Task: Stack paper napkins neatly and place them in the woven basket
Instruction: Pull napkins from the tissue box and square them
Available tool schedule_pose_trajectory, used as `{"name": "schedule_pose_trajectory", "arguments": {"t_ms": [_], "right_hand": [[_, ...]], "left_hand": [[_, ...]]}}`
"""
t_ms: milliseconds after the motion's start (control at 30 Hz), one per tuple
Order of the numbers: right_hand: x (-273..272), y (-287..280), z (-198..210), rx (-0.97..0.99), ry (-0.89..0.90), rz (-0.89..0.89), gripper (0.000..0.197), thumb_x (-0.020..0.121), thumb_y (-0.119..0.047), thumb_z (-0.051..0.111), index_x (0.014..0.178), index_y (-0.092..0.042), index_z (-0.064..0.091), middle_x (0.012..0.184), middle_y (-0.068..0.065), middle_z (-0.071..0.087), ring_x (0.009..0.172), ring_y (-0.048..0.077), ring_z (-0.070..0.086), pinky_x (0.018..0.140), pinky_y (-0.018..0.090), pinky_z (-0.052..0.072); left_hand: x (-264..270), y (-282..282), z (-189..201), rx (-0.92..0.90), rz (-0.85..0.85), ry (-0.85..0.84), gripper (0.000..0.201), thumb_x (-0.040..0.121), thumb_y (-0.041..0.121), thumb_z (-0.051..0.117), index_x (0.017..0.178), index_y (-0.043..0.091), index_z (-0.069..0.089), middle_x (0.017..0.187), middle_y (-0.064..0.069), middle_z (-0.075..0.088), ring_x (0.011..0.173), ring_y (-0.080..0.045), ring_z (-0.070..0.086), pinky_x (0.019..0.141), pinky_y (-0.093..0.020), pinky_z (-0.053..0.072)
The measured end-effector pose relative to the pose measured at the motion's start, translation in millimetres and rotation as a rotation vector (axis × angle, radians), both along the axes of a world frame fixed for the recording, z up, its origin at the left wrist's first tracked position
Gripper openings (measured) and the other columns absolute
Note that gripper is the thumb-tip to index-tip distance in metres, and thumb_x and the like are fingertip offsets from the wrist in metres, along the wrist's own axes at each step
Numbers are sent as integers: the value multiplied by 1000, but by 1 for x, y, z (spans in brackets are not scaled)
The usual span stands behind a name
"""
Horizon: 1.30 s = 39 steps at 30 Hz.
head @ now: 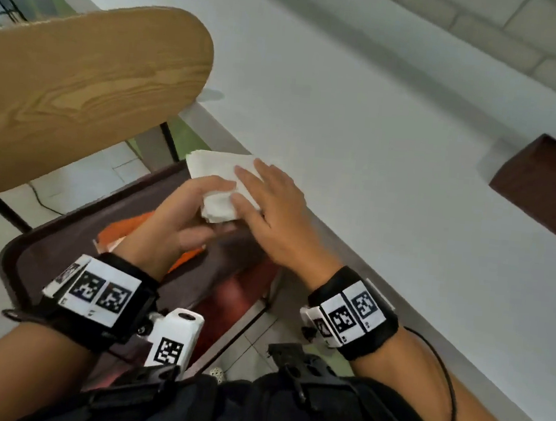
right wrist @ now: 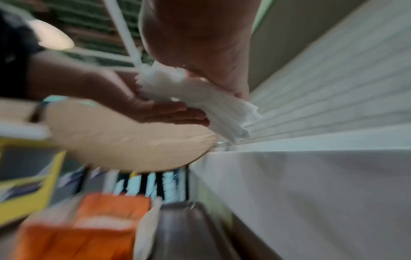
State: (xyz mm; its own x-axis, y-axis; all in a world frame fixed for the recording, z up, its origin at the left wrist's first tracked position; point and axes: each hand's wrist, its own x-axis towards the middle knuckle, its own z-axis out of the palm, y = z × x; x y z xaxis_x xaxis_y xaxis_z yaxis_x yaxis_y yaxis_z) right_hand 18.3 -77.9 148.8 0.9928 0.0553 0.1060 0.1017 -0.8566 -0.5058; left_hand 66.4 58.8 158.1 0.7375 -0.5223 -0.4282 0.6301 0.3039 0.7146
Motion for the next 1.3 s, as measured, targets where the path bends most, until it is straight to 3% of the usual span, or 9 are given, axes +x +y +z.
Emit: {"name": "schedule_pose_trajectory", "arguments": {"t_ms": [200, 333, 433, 600, 767, 900, 1033, 1167, 1300], "right_hand": [[-32, -98, 32, 777, 178, -451, 81, 85, -55, 56, 150, -30, 15, 159, -5, 21, 145, 13, 24, 115, 28, 20], [-73, -164, 33, 1221, 210, -506, 62, 84, -22, 68, 139, -10, 42, 130, 8, 61, 116, 23, 61, 97, 35, 52], [-104, -189, 31, 1171, 18, -640, 51, 77, 4, 70, 124, -8, 54, 117, 11, 66, 109, 28, 64, 88, 35, 56], [-141, -206, 17, 946, -226, -787, 47, 75, 2, 72, 118, -12, 57, 115, 8, 66, 106, 22, 64, 91, 33, 53], [-167, -216, 7, 1025, -251, -880, 53, 75, 4, 72, 118, -17, 50, 115, 3, 64, 104, 16, 63, 87, 27, 56], [-174, -219, -6, 1002, -174, -947, 75, 64, -9, 83, 126, -23, 43, 126, 4, 60, 116, 23, 59, 97, 49, 51], [-179, -226, -11, 992, -232, -957, 61, 68, 3, 79, 109, -31, 47, 118, 2, 59, 117, 29, 57, 94, 48, 52], [-181, -228, -16, 942, -180, -947, 72, 66, -2, 82, 123, -21, 44, 121, 0, 61, 115, 20, 59, 97, 37, 51], [-181, -234, -15, 941, -215, -978, 68, 64, -6, 84, 122, -14, 50, 122, 5, 64, 112, 22, 62, 96, 47, 52]], "left_hand": [[2, -71, 16, -95, -328, -4, 61, 56, -1, 59, 116, 10, 59, 111, -11, 70, 96, -29, 70, 71, -44, 59], [0, -126, 16, 27, -454, -176, 68, 49, 7, 68, 116, 7, 59, 115, -13, 66, 104, -31, 64, 79, -39, 57], [-11, -169, 7, 149, -468, -477, 63, 65, 8, 72, 125, 7, 54, 120, -11, 65, 108, -28, 64, 82, -33, 56], [-41, -224, -22, 282, -392, -835, 49, 80, 12, 71, 126, 13, 55, 122, -2, 64, 113, -14, 60, 93, -24, 48], [-69, -254, -31, 233, -366, -878, 59, 67, 8, 82, 116, 13, 50, 104, 13, 60, 90, 15, 58, 75, -4, 45], [-78, -266, -33, 245, -376, -881, 75, 57, 7, 87, 117, 16, 45, 102, 19, 55, 92, 11, 54, 70, -1, 44], [-81, -267, -34, 256, -393, -940, 73, 55, 7, 88, 114, 15, 45, 99, 20, 53, 87, 18, 52, 68, 0, 42], [-81, -271, -35, 285, -446, -956, 69, 55, 11, 89, 111, 17, 47, 98, 18, 55, 90, 10, 53, 68, -1, 42], [-79, -277, -34, 321, -486, -962, 60, 55, 14, 89, 102, 15, 52, 92, 16, 59, 80, 12, 57, 65, -2, 43]]}}
